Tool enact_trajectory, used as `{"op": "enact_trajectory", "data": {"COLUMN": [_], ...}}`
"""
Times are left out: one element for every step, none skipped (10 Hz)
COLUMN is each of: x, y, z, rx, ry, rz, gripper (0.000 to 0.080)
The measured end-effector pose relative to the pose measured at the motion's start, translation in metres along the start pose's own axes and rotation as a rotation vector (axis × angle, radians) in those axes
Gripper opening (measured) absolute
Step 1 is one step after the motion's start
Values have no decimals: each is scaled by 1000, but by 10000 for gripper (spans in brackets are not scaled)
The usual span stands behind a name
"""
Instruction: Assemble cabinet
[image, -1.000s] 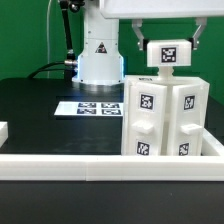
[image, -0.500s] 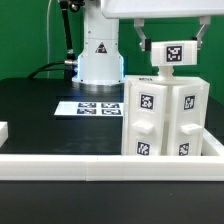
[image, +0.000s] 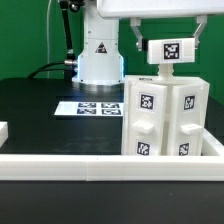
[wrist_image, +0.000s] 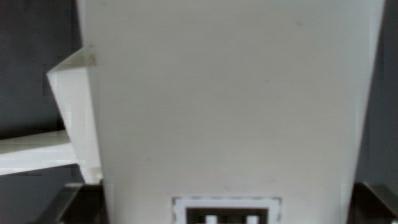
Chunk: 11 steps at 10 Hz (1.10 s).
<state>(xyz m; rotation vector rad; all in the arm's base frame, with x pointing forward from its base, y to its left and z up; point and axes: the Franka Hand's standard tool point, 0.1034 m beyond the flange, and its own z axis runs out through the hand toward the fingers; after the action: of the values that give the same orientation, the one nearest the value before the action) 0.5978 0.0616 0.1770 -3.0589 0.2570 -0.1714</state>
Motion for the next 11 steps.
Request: {"op": "enact_trajectory", "data": {"x": [-3, -4, -8, -11, -10, -11, -11, -13, -12, -9, -7], "y": [4, 5, 4, 4, 4, 4, 4, 0, -5, -9, -9], "z": [0, 1, 3, 4, 5, 5, 6, 10, 14, 15, 15], "rx": [22, 30, 31, 32, 31, 31, 30, 24, 25, 29, 32], "ry": [-21, -33, -50, -61, -61, -61, -61, -51, -25, 16, 35], "rz": [47, 65, 72, 77, 76, 76, 74, 64, 65, 60, 57], "gripper": [560, 560, 560, 560, 560, 560, 560, 561, 561, 561, 561]}}
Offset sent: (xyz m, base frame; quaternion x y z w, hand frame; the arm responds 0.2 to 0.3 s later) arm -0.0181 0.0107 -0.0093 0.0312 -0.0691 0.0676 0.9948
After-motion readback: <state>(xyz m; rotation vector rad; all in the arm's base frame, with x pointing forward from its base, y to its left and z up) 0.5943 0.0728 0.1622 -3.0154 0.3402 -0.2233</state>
